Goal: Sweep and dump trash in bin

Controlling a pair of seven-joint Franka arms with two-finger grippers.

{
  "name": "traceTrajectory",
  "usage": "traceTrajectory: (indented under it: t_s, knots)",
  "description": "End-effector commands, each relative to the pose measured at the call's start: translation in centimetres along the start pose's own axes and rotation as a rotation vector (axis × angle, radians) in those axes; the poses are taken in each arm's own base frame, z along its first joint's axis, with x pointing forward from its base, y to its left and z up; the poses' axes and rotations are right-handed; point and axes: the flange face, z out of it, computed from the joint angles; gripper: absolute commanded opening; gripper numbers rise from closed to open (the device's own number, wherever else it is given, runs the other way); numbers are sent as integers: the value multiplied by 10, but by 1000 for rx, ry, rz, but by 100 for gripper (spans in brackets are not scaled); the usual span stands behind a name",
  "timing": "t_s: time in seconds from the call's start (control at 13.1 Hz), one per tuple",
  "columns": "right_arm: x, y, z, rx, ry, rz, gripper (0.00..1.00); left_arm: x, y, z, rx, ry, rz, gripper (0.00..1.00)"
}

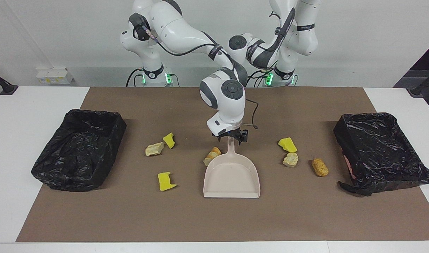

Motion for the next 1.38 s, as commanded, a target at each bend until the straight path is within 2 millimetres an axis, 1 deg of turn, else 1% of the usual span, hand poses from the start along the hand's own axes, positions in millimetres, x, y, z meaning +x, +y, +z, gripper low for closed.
traceTrajectory:
  t_s: [0.0,0.15,0.31,0.38,0.46,0.61,0.69,0.76,0.84,0.99,1.07,1.15,1.22,1.3]
  knots:
    - [3,-1,-3,0,-8,-28,0,-2,-13,-1,2,-8,-11,0]
    - [4,2,-1,-2,-14,-41,0,-3,-16,0,18,-26,16,0]
    - [5,6,-2,-22,-32,-80,0,3,-21,-5,23,-30,3,0]
    - [6,9,-8,-28,-38,-111,0,3,-21,-8,29,-38,1,0]
    - [12,19,-16,-30,-43,-143,0,4,-23,-13,31,-43,1,0]
    - [19,35,-37,-34,-43,-236,0,13,-35,-29,58,-41,-12,0]
    - [30,51,-50,-31,-38,-290,0,18,-40,-35,68,-41,-21,0]
    - [31,60,-56,-45,-53,-397,0,29,-49,-44,74,-35,-41,0]
    - [34,70,-67,-55,-69,-479,0,39,-57,-54,85,-26,-55,0]
    - [50,96,-84,-66,-98,-588,0,59,-76,-70,90,-9,-103,0]
    - [45,98,-86,-137,-107,-674,0,71,-88,-78,88,9,-130,0]
    - [41,103,-92,-164,-125,-718,0,92,-105,-92,72,29,-181,0]
    - [39,107,-95,-151,-136,-761,0,111,-118,-104,67,38,-222,0]
    - [36,106,-97,-146,-144,-839,0,133,-125,-116,102,44,-233,0]
